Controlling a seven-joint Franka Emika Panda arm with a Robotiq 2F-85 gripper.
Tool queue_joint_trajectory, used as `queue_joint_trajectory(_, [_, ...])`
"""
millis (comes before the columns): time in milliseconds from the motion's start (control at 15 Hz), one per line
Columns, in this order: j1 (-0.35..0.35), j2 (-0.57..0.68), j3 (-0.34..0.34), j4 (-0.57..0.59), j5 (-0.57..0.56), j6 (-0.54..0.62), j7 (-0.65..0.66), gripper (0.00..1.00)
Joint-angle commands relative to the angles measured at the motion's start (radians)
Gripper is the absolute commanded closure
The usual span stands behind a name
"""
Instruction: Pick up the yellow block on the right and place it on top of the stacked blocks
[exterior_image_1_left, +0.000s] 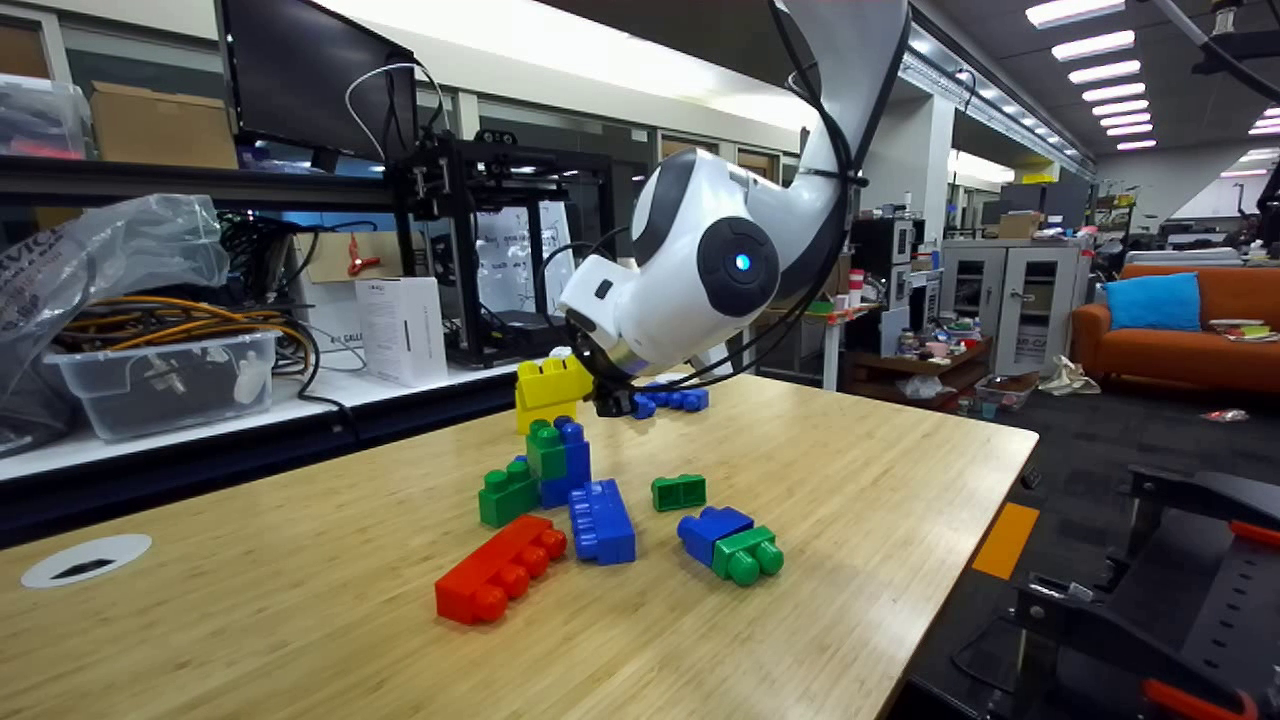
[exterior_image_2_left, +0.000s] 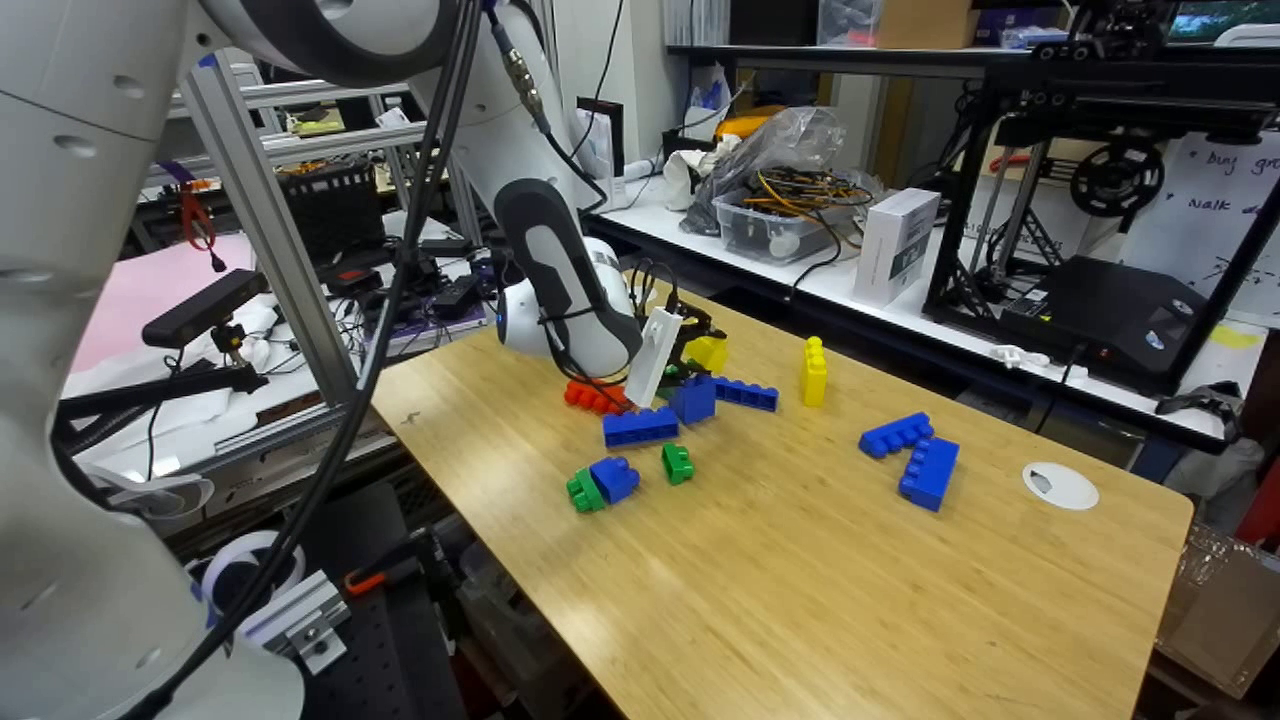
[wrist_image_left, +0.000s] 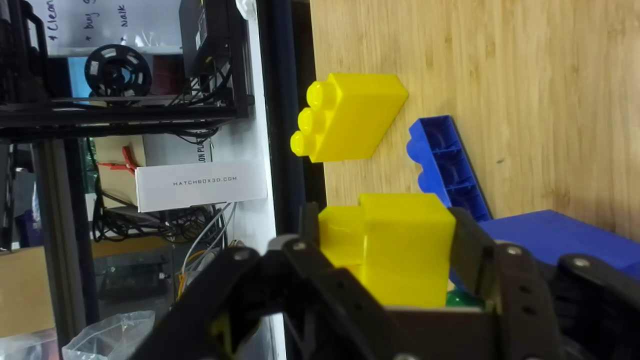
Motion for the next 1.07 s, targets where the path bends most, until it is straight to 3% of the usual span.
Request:
queue_joint_trajectory(0, [-0.008,0.009,0.011,-0.002,-0.016,-0.042,-0.009,0.62])
queue_joint_trajectory(1000, [0.001,0.097,0.015,0.017,-0.084,-0.154,0.012,0.62])
